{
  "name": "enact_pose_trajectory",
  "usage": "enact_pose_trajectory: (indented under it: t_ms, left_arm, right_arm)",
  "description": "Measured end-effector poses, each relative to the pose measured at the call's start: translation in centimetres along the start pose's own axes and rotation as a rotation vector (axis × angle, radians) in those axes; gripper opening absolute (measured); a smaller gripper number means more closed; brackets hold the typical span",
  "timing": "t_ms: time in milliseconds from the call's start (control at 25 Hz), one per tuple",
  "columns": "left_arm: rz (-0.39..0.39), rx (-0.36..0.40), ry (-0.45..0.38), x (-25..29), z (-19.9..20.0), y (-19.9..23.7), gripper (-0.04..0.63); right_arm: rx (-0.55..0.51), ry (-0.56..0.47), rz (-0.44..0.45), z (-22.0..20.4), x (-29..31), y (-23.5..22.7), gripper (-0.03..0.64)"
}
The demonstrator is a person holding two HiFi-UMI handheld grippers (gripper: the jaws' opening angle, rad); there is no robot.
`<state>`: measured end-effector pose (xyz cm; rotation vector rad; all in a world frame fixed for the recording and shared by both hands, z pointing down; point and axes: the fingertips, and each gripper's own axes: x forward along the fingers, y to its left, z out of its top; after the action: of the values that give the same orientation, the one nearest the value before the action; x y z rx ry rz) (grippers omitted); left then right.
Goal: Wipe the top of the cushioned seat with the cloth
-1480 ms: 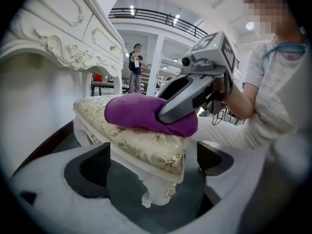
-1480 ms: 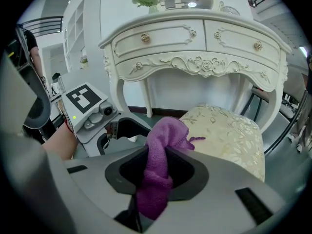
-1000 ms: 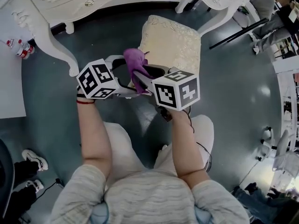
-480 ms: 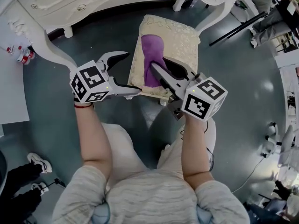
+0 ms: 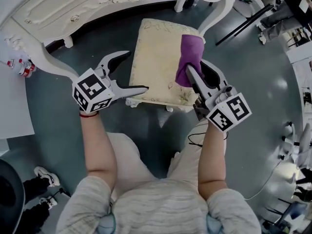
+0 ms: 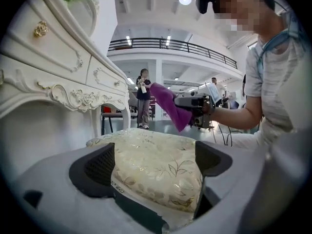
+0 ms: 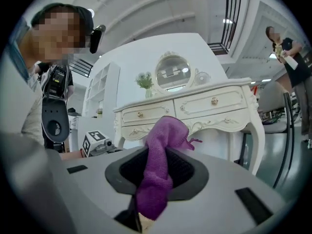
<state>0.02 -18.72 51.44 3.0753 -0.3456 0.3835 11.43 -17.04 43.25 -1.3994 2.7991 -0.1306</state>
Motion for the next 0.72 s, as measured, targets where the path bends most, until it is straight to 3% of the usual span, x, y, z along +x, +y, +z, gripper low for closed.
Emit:
enact_pose_trajectory:
  t_ms: [80, 120, 280, 320, 520, 720]
  left_arm:
    - [0.017, 0.015, -0.020, 0.2, 0.5, 0.2, 0.490]
    - [0.032, 0.029, -0.027, 0.2, 0.7, 0.3, 0.433]
    - [0.113, 0.060, -0.079, 0.4, 1.7, 1.1, 0.084]
    - [0.131, 0.057, -0.094, 0.4, 2.0, 1.3, 0.038]
    - [0.178, 0.060, -0.146, 0.9, 2.8, 1.8, 0.012]
    - [0.147, 0.082, -0.205, 1.6, 4.0, 0.7, 0.012]
  right_arm:
    - [-0.028, -0.024, -0.016, 0.1, -0.5, -0.3, 0.098]
    - [-0.034, -0.035, -0.019, 0.1, -0.7, -0.3, 0.098]
    - [-0.009, -0.086, -0.022, 0.2, -1.4, -0.6, 0.098]
    - [-0.011, -0.092, -0.027, 0.2, -1.5, -0.7, 0.098]
    - [-0.057, -0.094, -0.040, -0.2, -1.5, -0.8, 0.098]
    - [-0.095, -0.109, -0.037, -0.4, -1.0, -0.2, 0.098]
